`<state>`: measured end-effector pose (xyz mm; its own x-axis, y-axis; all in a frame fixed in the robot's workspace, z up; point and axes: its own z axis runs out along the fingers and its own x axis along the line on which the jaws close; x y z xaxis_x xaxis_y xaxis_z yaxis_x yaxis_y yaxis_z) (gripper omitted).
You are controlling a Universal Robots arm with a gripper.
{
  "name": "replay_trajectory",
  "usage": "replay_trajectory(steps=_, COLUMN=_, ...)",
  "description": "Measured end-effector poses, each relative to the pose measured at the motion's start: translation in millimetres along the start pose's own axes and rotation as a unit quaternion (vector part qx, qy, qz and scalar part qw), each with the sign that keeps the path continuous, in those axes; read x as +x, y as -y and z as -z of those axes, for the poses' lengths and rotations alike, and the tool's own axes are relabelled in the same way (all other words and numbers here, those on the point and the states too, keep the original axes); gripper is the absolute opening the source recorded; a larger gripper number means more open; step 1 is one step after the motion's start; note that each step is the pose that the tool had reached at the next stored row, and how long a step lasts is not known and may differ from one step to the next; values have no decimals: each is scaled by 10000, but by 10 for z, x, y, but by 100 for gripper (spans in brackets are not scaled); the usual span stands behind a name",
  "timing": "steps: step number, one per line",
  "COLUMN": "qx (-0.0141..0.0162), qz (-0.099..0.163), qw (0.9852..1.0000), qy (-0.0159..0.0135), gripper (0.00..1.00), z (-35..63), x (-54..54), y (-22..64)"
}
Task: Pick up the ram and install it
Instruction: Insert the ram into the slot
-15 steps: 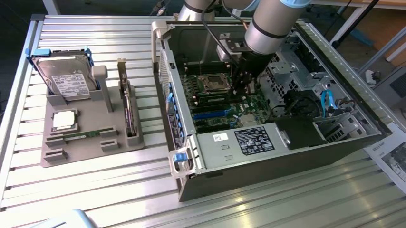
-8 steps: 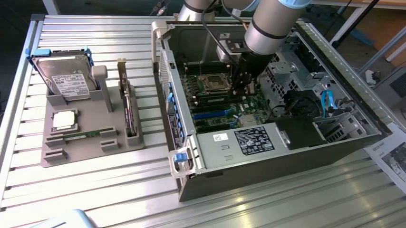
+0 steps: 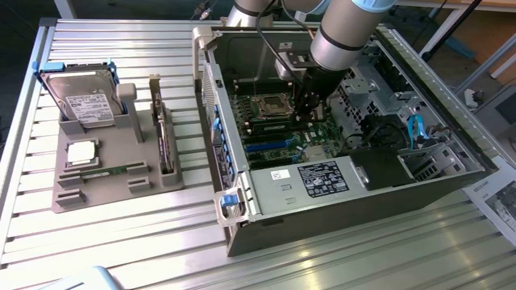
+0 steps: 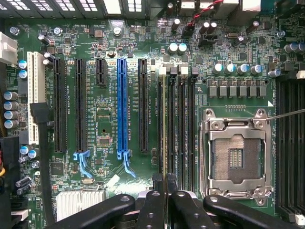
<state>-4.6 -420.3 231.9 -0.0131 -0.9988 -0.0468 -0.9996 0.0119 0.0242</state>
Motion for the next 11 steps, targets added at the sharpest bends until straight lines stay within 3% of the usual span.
replay_trajectory(steps=8, qx=0, qz=0, qw=10000, qy=1, gripper=12, z=-9, x=0, y=0)
replay_trajectory(steps=11, qx=1, qz=0, qw=10000, qy=2, gripper=18, z=-10, x=0, y=0)
